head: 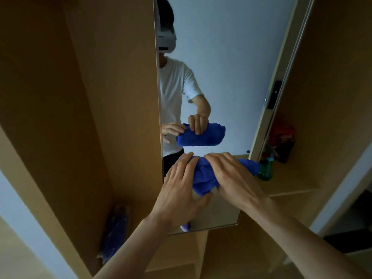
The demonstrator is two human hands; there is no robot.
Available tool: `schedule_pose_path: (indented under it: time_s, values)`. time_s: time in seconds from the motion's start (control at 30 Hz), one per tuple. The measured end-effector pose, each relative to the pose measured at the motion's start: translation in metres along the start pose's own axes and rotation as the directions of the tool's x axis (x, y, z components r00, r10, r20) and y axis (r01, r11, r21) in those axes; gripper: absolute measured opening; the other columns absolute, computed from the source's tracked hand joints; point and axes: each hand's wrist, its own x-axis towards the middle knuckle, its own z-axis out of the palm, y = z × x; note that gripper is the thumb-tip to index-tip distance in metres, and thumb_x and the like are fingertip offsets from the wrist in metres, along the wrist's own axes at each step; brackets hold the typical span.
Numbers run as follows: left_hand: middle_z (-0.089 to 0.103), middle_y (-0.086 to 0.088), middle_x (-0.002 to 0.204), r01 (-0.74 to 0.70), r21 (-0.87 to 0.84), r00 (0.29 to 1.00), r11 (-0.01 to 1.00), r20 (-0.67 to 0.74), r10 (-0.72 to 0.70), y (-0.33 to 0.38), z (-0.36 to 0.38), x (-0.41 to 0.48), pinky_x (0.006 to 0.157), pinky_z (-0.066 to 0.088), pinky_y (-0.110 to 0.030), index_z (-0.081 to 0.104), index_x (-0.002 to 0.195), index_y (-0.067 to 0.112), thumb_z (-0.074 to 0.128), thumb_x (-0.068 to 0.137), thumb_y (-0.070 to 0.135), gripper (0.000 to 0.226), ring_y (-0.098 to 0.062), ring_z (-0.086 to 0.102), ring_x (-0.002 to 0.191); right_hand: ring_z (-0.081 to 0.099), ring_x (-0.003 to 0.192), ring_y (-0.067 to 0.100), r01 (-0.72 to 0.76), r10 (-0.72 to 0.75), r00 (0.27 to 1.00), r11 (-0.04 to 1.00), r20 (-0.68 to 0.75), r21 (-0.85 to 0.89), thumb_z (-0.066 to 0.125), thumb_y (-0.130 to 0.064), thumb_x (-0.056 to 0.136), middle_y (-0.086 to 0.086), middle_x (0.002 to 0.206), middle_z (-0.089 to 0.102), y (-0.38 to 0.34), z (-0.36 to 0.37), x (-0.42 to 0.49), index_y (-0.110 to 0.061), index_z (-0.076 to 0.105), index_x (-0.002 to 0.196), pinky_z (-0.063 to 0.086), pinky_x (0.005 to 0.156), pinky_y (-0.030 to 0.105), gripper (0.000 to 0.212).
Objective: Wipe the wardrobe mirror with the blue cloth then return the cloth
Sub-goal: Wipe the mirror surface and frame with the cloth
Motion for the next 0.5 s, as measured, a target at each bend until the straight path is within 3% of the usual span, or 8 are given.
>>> schedule_pose_path:
  time_s: [0.2, 0.33, 0.43, 0.5]
  values:
    - [0.033, -0.004, 0.156, -0.117, 0.104, 0.978, 0.988, -0.159, 0.133, 0.035, -0.035, 0.048, 0.119, 0.035, -0.044, 0.034, 0.151, 0.012, 0.071, 0.079, 0.04, 0.086, -0.023, 0.03, 0.148, 0.064, 0.101, 0.032, 0.019, -0.031, 0.977, 0.998, -0.211, -0.06, 0.077, 0.005, 0.068, 0.016, 0.113, 0.066, 0.009, -0.06, 0.032, 0.005, 0.064, 0.119, 0.056, 0.083, 0.043, 0.053]
    - [0.051, -0.005, 0.138, -0.183, 0.147, 0.927, 0.972, -0.304, 0.22, 0.057, -0.06, 0.085, 0.102, 0.051, -0.041, 0.049, 0.138, 0.01, 0.072, 0.077, 0.018, 0.066, -0.022, 0.048, 0.129, 0.065, 0.097, 0.033, 0.076, -0.125, 0.941, 0.984, -0.314, -0.163, 0.077, 0.009, 0.066, 0.019, 0.108, 0.066, 0.029, -0.088, 0.059, 0.007, 0.062, 0.117, 0.055, 0.084, 0.043, 0.054]
    - [0.056, -0.007, 0.134, -0.235, 0.198, 0.885, 0.952, -0.362, 0.294, 0.069, -0.077, 0.112, 0.095, 0.053, -0.034, 0.052, 0.135, 0.006, 0.069, 0.082, 0.016, 0.056, -0.023, 0.05, 0.125, 0.071, 0.074, 0.03, 0.098, -0.194, 0.871, 0.969, -0.451, -0.227, 0.084, 0.023, 0.04, 0.022, 0.085, 0.07, 0.05, -0.106, 0.088, 0.005, 0.056, 0.105, 0.05, 0.098, 0.035, 0.073]
    - [0.057, -0.009, 0.134, -0.262, 0.235, 0.854, 0.936, -0.395, 0.338, 0.076, -0.086, 0.129, 0.099, 0.051, -0.033, 0.054, 0.133, 0.004, 0.071, 0.086, 0.017, 0.051, -0.025, 0.05, 0.127, 0.071, 0.077, 0.034, 0.163, -0.287, 0.845, 0.942, -0.451, -0.294, 0.084, 0.018, 0.048, 0.022, 0.091, 0.071, 0.061, -0.124, 0.096, 0.002, 0.055, 0.111, 0.059, 0.083, 0.043, 0.071]
